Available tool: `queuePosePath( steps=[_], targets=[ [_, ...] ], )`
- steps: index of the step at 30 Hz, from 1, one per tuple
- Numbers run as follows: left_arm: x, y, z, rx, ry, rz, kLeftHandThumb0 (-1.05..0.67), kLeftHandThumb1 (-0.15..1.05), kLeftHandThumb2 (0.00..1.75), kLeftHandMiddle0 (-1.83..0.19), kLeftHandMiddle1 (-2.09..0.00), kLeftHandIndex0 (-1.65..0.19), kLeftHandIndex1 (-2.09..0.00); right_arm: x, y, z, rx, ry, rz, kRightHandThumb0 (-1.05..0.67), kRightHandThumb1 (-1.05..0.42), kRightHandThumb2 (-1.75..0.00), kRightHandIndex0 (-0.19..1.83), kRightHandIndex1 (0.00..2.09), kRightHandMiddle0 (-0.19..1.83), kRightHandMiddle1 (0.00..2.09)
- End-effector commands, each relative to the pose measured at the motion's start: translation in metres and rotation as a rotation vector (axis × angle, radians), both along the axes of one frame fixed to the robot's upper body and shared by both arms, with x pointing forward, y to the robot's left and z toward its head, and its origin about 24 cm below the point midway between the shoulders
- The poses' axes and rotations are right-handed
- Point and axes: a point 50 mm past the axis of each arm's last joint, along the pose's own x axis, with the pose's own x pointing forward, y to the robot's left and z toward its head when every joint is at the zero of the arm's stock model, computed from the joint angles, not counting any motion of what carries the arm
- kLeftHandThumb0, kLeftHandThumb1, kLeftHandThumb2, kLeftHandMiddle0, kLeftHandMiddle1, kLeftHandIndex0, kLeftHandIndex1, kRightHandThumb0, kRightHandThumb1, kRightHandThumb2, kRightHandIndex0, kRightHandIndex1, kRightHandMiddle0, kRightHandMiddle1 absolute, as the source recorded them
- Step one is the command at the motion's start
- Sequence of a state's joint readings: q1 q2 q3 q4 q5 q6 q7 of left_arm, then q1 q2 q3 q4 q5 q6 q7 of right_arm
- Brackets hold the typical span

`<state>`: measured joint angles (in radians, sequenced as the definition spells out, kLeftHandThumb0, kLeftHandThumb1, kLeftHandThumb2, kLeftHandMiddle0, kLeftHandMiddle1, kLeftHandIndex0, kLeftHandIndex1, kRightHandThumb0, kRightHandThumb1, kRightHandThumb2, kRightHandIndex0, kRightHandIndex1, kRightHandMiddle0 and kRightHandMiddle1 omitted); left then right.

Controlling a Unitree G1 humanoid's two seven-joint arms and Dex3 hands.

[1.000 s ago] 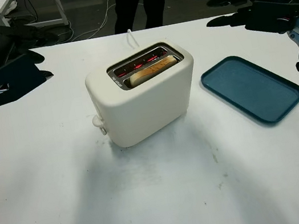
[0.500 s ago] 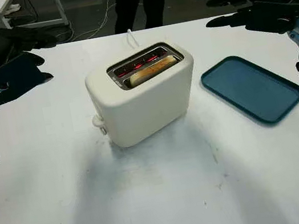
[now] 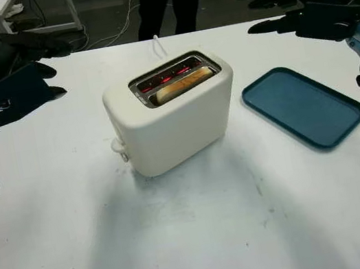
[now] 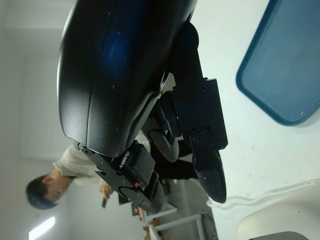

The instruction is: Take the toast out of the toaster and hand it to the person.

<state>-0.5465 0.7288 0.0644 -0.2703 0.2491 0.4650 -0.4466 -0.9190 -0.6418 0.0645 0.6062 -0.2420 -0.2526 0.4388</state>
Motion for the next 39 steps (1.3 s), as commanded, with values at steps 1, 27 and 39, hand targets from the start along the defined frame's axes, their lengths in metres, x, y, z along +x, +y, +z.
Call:
queuePosePath(
  steps=[1,27,39],
  targets=[
    [0.0002,-0.0001,0.0061,0.018,-0.017,0.002,0.04,0.82,0.01,-0.67,-0.43,-0.77,-0.03,-0.0003,0.0017,0.0011,0.008,-0.008,0.009,-0.46,-0.92,-0.02,0.65,0.00,0.61,0.00],
    [-0.0010,0.0004,0.0041,-0.010,-0.030,-0.004,0.06,0.83,0.00,-0.67,-0.45,-0.78,-0.03,-0.0012,0.0021,0.0014,0.020,-0.013,0.012,-0.44,-0.92,-0.01,0.65,0.00,0.61,0.00],
    [0.0007,-0.0023,0.0025,-0.009,-0.023,-0.020,0.08,0.82,0.00,-0.65,-0.45,-0.77,-0.02,-0.0018,0.0019,0.0021,0.007,-0.019,0.010,-0.44,-0.92,-0.02,0.64,0.01,0.61,0.00]
  ],
)
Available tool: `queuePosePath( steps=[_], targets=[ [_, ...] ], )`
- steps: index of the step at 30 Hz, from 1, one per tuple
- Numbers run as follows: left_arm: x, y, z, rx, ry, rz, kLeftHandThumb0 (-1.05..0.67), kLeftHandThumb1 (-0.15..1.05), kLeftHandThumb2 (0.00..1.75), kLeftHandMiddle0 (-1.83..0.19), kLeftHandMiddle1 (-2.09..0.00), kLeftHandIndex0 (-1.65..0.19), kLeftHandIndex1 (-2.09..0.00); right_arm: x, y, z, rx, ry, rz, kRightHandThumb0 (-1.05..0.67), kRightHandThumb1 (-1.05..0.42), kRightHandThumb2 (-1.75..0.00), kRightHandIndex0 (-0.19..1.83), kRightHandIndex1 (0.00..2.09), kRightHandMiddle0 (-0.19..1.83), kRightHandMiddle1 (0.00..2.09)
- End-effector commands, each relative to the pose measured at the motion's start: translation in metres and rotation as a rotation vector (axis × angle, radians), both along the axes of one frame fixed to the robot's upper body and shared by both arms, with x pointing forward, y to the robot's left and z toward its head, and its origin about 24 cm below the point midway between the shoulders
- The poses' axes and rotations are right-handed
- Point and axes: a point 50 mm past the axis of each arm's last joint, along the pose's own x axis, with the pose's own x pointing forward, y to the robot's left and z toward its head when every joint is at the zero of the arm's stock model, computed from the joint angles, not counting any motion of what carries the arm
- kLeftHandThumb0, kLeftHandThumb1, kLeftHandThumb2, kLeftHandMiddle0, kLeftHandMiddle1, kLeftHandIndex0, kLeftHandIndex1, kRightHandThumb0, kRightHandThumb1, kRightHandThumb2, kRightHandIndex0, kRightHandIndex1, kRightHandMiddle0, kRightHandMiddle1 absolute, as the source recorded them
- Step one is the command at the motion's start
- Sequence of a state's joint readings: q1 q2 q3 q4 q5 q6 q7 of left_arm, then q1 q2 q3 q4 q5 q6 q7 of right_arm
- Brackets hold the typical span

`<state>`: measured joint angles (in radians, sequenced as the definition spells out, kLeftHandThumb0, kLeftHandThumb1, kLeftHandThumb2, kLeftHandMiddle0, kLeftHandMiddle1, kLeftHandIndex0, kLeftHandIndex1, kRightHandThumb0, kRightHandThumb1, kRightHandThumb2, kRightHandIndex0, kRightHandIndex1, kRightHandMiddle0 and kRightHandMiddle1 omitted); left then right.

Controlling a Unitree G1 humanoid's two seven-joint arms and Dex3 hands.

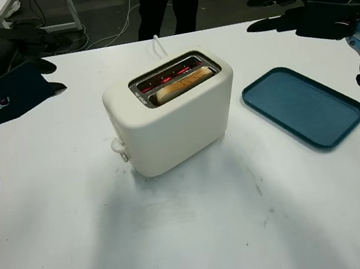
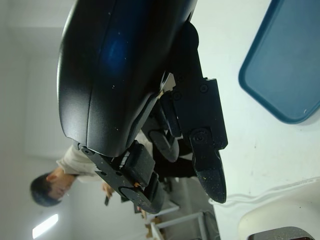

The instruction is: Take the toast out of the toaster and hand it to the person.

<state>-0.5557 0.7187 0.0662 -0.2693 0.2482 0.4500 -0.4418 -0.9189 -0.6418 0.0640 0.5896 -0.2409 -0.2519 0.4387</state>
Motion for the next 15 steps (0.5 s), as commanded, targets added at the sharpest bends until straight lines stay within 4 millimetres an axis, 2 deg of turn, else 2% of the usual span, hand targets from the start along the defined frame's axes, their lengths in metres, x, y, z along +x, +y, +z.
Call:
queuePosePath(
  steps=[1,15],
  targets=[
    [0.0004,0.0002,-0.0002,-0.003,-0.002,-0.008,0.08,0.82,0.00,-0.65,-0.45,-0.77,-0.02,-0.0007,0.0000,-0.0009,0.006,-0.007,0.002,-0.44,-0.92,-0.02,0.65,0.01,0.61,0.00],
    [0.0001,0.0005,-0.0005,0.000,-0.004,0.004,0.06,0.83,0.01,-0.64,-0.48,-0.77,-0.02,-0.0012,-0.0016,-0.0004,0.016,-0.010,-0.002,-0.44,-0.92,-0.02,0.65,0.00,0.61,0.00]
  ],
)
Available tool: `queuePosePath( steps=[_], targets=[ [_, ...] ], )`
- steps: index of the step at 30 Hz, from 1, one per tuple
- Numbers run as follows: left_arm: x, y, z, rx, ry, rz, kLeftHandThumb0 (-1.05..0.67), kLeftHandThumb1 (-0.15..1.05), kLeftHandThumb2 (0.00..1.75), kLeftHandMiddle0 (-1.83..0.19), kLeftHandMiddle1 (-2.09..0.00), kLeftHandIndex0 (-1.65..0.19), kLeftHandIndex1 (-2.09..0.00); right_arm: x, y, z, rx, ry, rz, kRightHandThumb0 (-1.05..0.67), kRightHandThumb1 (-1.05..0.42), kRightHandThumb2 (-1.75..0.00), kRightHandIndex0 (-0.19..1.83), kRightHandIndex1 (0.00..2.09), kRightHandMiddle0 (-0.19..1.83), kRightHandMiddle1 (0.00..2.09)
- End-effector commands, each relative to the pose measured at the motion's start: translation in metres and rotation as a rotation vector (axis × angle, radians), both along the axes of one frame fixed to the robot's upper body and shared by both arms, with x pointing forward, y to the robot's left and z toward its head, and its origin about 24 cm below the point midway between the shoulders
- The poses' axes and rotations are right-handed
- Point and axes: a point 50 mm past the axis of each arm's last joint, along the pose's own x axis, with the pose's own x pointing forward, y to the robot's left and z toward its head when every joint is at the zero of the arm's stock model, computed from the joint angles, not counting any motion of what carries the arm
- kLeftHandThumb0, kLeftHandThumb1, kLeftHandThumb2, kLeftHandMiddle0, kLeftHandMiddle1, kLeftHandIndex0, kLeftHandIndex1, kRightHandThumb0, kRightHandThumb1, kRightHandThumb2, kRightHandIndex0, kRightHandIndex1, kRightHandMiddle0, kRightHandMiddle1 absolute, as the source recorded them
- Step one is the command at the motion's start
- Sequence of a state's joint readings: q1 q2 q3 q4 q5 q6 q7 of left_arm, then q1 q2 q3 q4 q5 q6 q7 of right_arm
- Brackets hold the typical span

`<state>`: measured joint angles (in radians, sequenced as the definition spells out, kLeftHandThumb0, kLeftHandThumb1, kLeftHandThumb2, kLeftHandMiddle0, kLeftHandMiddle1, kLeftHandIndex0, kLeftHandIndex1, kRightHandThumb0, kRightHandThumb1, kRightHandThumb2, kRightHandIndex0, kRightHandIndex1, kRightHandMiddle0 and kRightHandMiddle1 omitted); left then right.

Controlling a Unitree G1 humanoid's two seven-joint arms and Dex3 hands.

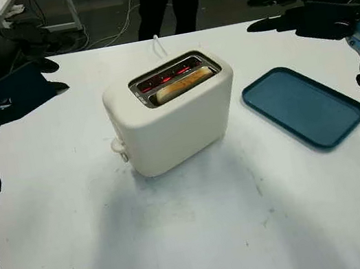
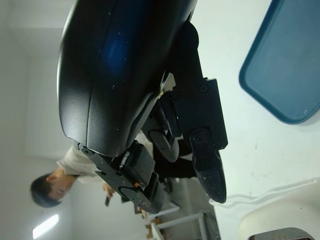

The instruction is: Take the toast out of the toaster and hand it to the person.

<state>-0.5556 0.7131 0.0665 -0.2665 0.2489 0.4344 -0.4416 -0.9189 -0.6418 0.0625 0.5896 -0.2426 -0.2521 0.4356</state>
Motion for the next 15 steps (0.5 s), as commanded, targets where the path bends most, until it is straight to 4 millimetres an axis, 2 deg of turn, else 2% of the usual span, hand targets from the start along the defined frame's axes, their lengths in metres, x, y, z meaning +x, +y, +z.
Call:
queuePosePath(
  steps=[1,15],
  targets=[
    [-0.0003,0.0016,-0.0003,-0.004,-0.002,0.010,0.07,0.83,0.00,-0.64,-0.48,-0.77,-0.02,-0.0013,-0.0012,-0.0006,0.013,-0.006,-0.001,-0.45,-0.92,-0.03,0.64,0.00,0.60,0.00],
    [-0.0004,0.0014,-0.0001,0.008,-0.007,0.004,0.07,0.83,0.00,-0.64,-0.50,-0.78,-0.02,-0.0022,-0.0001,0.0003,-0.013,-0.015,-0.013,-0.44,-0.92,-0.03,0.64,0.00,0.60,0.00]
  ],
)
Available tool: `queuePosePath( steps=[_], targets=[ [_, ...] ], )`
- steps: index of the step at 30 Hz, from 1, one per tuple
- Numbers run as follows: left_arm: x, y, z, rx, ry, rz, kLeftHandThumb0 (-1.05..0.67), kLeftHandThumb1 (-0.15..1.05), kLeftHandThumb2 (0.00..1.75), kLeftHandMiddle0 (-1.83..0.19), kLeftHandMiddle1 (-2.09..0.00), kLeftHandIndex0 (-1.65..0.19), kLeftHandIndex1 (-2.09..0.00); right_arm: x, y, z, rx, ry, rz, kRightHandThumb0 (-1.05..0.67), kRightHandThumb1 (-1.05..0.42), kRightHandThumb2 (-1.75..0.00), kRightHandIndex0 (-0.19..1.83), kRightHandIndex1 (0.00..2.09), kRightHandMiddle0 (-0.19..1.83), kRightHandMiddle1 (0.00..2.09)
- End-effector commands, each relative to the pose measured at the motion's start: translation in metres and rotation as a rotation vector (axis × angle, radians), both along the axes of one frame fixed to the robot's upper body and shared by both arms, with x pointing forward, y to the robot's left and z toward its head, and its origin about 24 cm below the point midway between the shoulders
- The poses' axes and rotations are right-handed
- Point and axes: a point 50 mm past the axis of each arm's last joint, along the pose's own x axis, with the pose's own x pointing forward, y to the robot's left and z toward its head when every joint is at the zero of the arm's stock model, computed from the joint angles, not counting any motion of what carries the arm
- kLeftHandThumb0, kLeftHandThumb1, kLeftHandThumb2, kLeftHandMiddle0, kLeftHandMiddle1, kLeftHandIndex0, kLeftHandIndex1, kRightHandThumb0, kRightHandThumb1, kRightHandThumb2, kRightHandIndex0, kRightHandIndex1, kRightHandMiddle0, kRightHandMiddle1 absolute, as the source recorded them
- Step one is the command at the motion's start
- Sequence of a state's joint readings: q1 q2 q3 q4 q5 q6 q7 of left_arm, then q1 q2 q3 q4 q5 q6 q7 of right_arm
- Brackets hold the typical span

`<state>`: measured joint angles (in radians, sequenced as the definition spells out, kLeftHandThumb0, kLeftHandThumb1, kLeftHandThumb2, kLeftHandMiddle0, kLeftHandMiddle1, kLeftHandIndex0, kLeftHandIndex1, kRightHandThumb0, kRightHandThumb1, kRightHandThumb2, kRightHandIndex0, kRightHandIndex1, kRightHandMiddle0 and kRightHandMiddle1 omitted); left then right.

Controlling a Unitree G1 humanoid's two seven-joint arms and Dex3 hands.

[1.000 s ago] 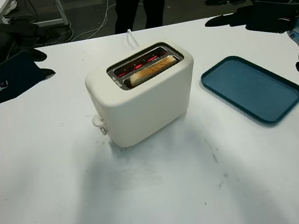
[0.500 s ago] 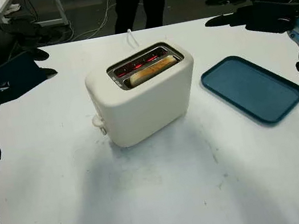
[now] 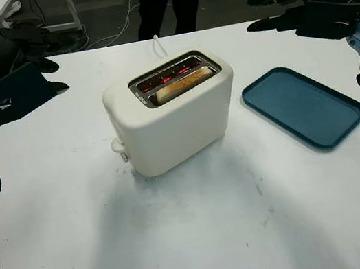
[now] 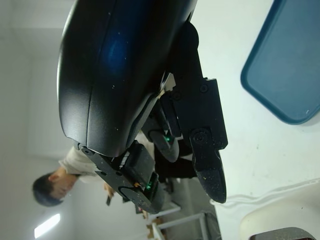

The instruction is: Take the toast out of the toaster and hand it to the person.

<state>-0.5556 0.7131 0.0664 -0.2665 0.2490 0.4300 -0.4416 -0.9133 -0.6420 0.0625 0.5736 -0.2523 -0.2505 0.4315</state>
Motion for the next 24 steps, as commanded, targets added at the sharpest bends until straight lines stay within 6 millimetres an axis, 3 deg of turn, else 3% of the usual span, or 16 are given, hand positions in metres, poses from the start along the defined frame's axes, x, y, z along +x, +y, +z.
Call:
queuePosePath(
  steps=[1,24],
  targets=[
    [-0.0004,0.0017,-0.0004,0.002,-0.003,0.007,0.08,0.83,0.00,-0.64,-0.50,-0.78,-0.02,-0.0012,-0.0013,-0.0004,-0.003,-0.006,-0.012,-0.44,-0.92,-0.03,0.64,0.00,0.60,0.00],
    [0.0001,0.0031,-0.0005,-0.022,-0.003,0.003,0.06,0.83,0.00,-0.61,-0.52,-0.77,-0.01,-0.0008,-0.0010,-0.0012,-0.003,-0.002,-0.002,-0.44,-0.92,-0.03,0.64,0.00,0.61,0.00]
  ],
)
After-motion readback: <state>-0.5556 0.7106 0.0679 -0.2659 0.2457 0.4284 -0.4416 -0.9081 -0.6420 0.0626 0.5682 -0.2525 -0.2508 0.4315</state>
